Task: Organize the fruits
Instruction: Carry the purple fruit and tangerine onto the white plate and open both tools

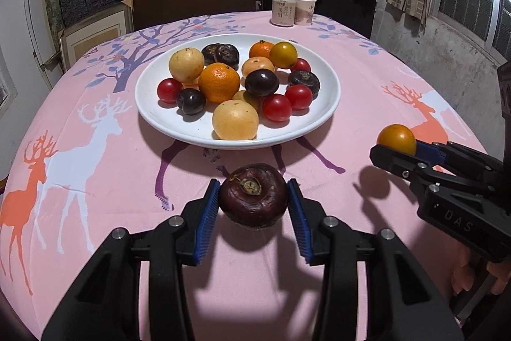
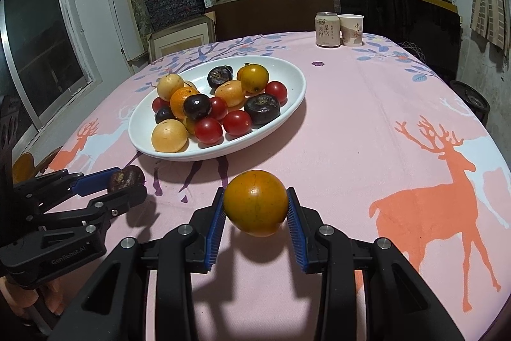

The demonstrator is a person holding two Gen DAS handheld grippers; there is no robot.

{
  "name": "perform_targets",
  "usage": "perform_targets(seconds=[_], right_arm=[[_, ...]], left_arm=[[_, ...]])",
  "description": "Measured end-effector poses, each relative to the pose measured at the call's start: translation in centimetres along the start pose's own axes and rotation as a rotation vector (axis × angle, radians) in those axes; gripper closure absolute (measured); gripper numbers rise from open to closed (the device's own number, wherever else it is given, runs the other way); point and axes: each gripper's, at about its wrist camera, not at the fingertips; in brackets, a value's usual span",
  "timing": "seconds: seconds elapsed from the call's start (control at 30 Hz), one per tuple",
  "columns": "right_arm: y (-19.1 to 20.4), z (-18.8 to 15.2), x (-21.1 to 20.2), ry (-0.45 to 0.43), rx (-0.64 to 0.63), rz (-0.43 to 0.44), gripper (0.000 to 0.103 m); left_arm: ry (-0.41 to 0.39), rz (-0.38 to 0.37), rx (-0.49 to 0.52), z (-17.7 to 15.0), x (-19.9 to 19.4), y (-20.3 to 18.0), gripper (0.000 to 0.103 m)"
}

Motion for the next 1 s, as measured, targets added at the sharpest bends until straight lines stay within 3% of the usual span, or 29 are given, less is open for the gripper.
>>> perform_targets(seconds=[0.33, 0.67, 0.8, 1.0], right_arm=[[0.7, 0.7, -2.1, 0.017, -0.018, 0.081, 0.066], [1.9, 9.4, -3.6, -0.037, -0.079, 0.166, 0.066], [2.4, 13.2, -0.4, -0.01, -0.092, 0.168, 0.066], [2.5, 16.9, 8.1, 0.109, -0.084, 0.136, 0.066]], left_arm=[[-0.086, -0.008, -0.012, 0.8, -4.4, 2.2, 0.061], [-0.124, -0.013, 0.024, 6.2, -3.9, 2.2, 0.061], [-0.111, -0.015, 0.037, 8.8, -0.8, 1.4, 0.061], [-0.044, -0.031, 0.009, 11.5, 5.4, 2.2, 0.061]])
Point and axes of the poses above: each gripper's, at about its wrist camera, not at the fingertips, and x roughly the way its jaws point, y to its left, z to its top, and after that the axes turned 3 degrees about z, right-handed
